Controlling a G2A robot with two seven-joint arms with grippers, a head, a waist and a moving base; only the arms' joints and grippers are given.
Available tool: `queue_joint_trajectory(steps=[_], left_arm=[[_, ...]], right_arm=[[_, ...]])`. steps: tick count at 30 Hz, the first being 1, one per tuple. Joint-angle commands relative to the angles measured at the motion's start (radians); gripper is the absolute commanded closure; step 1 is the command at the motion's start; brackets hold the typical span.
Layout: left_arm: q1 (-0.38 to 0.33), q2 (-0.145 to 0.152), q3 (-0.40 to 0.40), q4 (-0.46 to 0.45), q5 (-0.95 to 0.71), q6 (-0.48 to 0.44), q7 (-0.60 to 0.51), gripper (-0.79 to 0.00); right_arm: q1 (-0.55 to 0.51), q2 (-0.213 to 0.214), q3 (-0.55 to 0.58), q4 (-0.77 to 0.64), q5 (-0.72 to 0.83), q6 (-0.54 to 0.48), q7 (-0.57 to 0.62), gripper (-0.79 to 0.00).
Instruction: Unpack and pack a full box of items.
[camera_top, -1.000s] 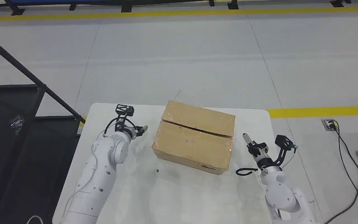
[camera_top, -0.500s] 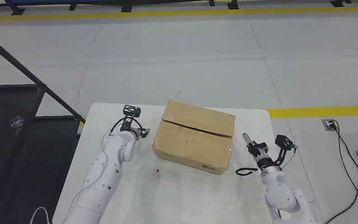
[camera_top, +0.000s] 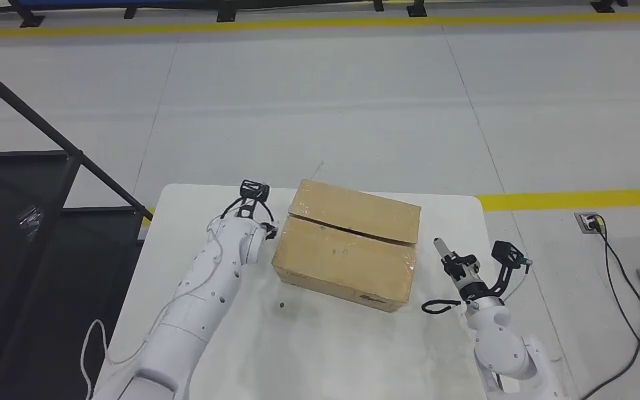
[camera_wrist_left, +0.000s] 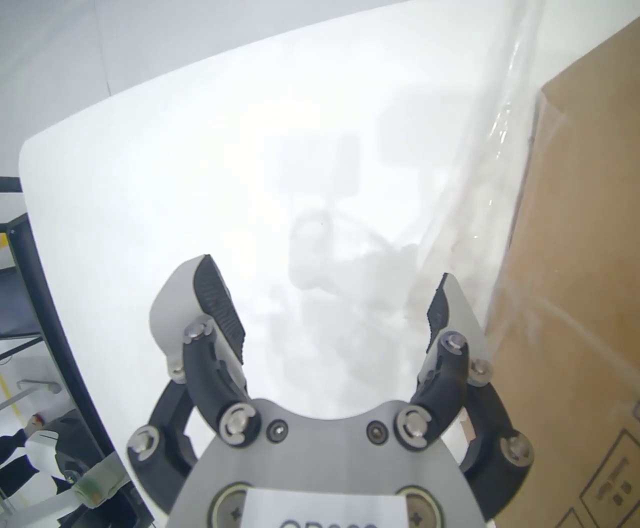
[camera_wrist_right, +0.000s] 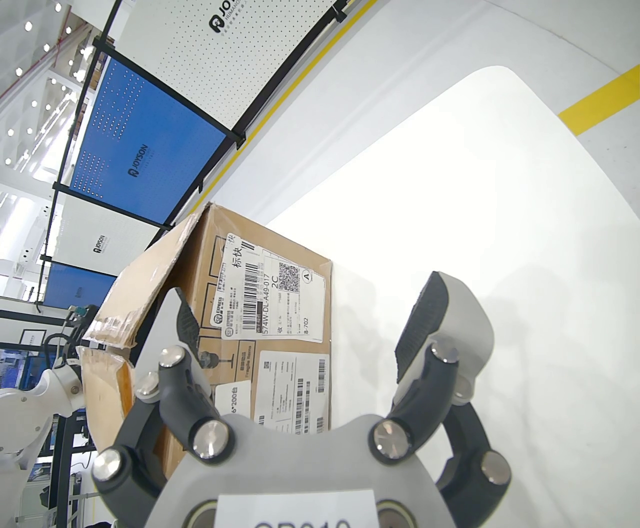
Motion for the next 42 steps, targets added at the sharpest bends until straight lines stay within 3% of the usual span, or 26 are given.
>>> queue_joint_trajectory(steps=[1, 6, 9, 16, 19, 20, 34, 42], left_arm=[[-0.016, -0.01, 0.01, 0.042, -0.016, -0.024, 0.023, -0.693], [-0.054, -0.028, 0.017, 0.128, -0.067, -0.086, 0.069, -0.557], [-0.073, -0.036, 0.005, 0.172, -0.13, -0.173, 0.094, -0.582], [-0.101, -0.059, 0.045, 0.244, -0.092, -0.167, 0.143, -0.514], [-0.109, -0.068, 0.054, 0.265, -0.093, -0.173, 0.155, -0.382], [-0.113, -0.072, 0.057, 0.275, -0.094, -0.175, 0.161, -0.369], [-0.148, -0.105, 0.078, 0.367, -0.111, -0.212, 0.199, -0.299], [-0.166, -0.111, 0.067, 0.417, -0.144, -0.253, 0.213, -0.074]], right_arm=[[0.0, 0.0, 0.0, 0.0, 0.0, 0.0, 0.0, -0.785], [0.0, 0.0, 0.0, 0.0, 0.0, 0.0, 0.0, -0.785], [0.0, 0.0, 0.0, 0.0, 0.0, 0.0, 0.0, -0.785], [0.0, 0.0, 0.0, 0.0, 0.0, 0.0, 0.0, -0.785], [0.0, 0.0, 0.0, 0.0, 0.0, 0.0, 0.0, -0.785], [0.0, 0.0, 0.0, 0.0, 0.0, 0.0, 0.0, -0.785], [0.0, 0.0, 0.0, 0.0, 0.0, 0.0, 0.0, -0.785], [0.0, 0.0, 0.0, 0.0, 0.0, 0.0, 0.0, -0.785]])
